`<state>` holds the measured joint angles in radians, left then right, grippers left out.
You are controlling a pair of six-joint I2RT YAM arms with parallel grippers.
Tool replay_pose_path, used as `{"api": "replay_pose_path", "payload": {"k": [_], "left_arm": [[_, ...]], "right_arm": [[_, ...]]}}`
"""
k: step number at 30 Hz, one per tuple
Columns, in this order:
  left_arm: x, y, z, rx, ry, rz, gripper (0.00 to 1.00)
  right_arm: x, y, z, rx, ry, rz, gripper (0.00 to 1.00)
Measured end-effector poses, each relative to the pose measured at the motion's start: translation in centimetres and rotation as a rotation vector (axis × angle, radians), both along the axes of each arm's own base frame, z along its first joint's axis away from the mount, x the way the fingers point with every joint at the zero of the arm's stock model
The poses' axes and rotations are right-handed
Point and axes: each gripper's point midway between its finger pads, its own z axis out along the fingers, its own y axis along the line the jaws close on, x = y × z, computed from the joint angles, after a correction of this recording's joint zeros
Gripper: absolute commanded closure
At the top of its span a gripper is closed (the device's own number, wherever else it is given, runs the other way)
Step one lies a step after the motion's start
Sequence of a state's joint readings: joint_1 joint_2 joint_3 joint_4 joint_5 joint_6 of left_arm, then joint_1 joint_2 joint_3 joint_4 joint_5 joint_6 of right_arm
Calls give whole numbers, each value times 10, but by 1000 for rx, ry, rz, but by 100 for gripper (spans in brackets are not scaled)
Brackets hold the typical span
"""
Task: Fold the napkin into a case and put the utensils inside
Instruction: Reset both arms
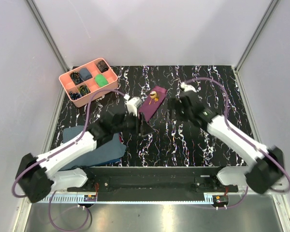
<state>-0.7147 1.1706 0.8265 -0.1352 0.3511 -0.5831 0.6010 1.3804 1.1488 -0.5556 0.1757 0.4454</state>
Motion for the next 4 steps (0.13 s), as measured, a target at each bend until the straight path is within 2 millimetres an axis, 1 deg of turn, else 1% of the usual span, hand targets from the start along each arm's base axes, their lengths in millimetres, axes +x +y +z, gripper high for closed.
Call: {"api": "replay_pose_path", "payload": {"k": [1, 4], "left_arm": [[-12, -3, 3, -9, -18, -25, 53], [-33, -2, 7, -37, -57, -52, 51]], "right_arm": [[-16, -5, 1, 41, -18, 15, 0], [-45, -10, 12, 171, -109, 49, 0]]}}
